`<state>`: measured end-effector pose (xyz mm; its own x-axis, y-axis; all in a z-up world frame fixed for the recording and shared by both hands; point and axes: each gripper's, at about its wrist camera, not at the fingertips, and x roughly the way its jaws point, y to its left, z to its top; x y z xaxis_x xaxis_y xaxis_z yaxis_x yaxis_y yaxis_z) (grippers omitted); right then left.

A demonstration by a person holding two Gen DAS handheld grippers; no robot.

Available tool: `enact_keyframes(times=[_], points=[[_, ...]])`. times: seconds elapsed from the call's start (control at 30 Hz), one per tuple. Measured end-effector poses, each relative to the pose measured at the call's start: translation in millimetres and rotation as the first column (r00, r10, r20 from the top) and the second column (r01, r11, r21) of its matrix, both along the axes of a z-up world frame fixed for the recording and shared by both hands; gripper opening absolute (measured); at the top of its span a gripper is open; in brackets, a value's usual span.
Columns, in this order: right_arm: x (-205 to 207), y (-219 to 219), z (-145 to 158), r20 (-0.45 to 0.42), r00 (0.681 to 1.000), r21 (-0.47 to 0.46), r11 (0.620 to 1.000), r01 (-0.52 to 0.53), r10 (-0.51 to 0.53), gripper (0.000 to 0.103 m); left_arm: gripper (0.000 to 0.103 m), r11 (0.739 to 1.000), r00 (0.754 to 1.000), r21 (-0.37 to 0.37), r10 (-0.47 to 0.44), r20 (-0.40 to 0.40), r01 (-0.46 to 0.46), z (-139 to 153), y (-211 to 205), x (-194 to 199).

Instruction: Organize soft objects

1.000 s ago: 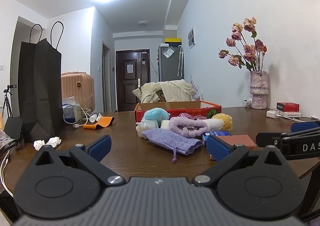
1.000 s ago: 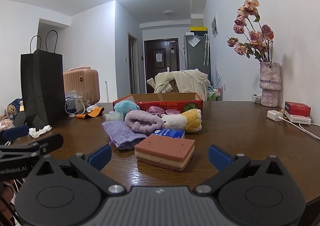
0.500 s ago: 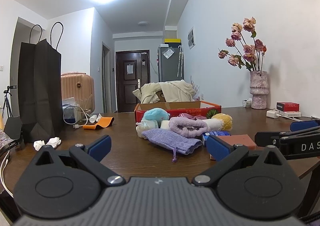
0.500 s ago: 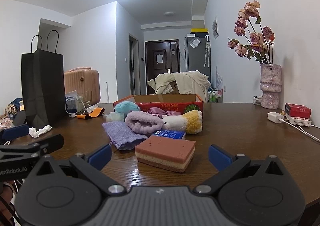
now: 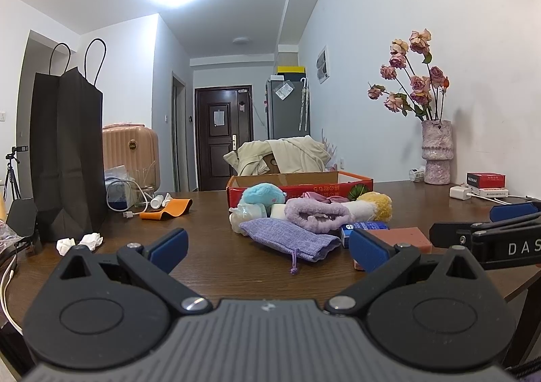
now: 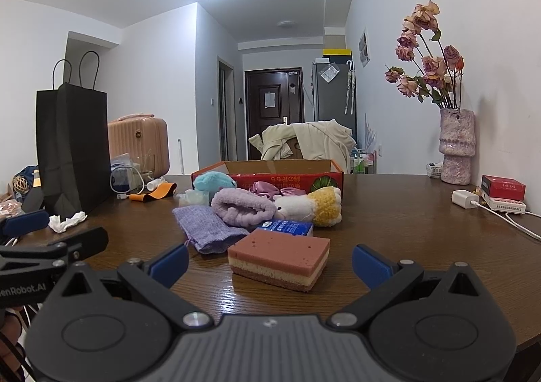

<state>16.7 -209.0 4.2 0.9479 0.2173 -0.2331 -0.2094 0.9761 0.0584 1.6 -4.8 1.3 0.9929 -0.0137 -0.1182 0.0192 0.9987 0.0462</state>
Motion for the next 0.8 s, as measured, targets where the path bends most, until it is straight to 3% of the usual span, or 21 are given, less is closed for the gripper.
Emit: enact_keyframes(times=[0.47,0.63,0.7,0.8], points=[[1,0,-2,-0.007,1.0,0.004,1.0,-0.008,0.008,0.103,0.103,1.0,1.0,0.0,-0.003,-0.002,0.003,-1,0,0],[6,-3,-5,-0.017,1.0,0.009,1.0,-0.009,0.009,0.103,0.103,0.999,1.0,0.045,0.019,0.0,-0.019,-4,-1,12],[13,-6,-9,-0.037,0.999,0.027,1.0,0.002,-0.001,0.103,0.103,0.999,0.999,0.053,0.005,-0.035,-0.003,-4,0,24],[27,-13,-17,-0.086,0.996,0.051,0.998,0.037,-0.032,0.103,0.103,0.995,0.991,0.049,-0.086,-0.107,0.092,-5,-1,45]])
